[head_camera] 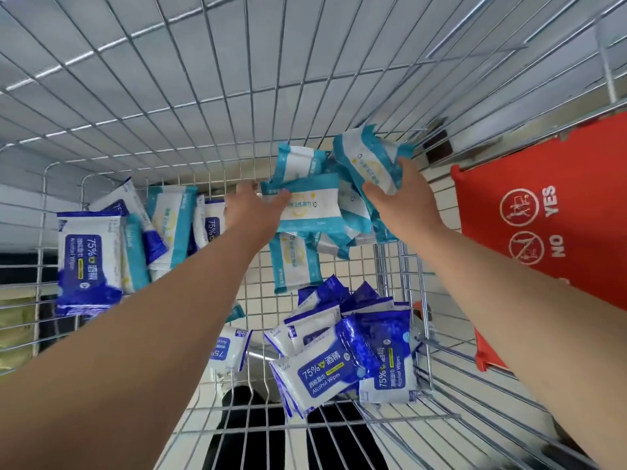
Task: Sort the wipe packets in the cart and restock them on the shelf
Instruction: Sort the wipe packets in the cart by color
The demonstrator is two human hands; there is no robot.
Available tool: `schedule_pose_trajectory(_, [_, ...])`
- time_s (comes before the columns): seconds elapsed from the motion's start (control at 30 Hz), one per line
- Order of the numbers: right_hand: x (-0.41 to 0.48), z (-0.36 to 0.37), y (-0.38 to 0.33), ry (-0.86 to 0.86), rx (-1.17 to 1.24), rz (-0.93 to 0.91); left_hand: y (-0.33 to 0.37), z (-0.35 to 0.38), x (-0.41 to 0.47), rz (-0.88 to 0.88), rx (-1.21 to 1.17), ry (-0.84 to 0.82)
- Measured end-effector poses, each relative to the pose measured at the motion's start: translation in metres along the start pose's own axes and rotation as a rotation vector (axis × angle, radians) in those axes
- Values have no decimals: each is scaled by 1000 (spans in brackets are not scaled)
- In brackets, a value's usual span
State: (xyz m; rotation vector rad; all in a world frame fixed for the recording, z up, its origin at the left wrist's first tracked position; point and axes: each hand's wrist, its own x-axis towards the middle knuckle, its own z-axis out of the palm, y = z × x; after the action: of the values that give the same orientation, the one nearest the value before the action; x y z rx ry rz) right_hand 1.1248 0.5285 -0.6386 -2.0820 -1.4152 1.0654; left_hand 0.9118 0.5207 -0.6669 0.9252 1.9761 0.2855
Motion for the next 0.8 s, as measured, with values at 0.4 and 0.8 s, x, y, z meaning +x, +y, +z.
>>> schedule_pose_trajectory(0.4, [-26, 0, 15, -134, -91, -26, -37, 0, -37, -69, 160, -193])
schedule_pose_trajectory(0.8, [-25, 8, 20, -127, -83, -30, -42, 16, -43, -58, 53, -31])
